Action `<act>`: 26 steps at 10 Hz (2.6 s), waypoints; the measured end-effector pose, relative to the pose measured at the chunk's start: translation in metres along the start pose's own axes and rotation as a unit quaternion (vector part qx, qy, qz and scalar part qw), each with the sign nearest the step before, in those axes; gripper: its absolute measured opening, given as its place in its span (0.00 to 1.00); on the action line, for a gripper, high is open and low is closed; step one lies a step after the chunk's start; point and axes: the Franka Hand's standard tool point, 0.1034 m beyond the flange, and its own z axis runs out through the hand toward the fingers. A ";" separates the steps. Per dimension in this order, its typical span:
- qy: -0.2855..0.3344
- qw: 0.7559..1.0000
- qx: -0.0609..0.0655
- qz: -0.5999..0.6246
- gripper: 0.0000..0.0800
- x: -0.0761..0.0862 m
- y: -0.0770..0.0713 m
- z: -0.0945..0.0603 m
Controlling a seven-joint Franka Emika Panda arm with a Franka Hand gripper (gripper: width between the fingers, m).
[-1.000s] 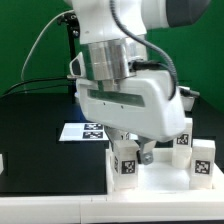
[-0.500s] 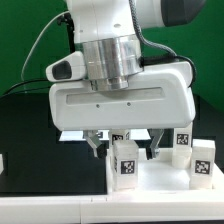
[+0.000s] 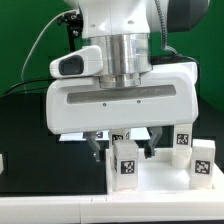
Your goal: Assemble square table
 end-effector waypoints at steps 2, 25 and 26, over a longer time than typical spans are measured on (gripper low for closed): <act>0.001 0.997 0.001 0.077 0.36 0.000 0.001 0.000; 0.011 1.000 0.002 -0.029 0.81 0.000 -0.006 0.003; 0.011 1.000 0.002 -0.017 0.67 0.000 -0.007 0.004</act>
Offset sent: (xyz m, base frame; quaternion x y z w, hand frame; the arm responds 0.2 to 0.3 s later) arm 0.0000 0.0000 0.0000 0.0000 0.0000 0.1938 0.9810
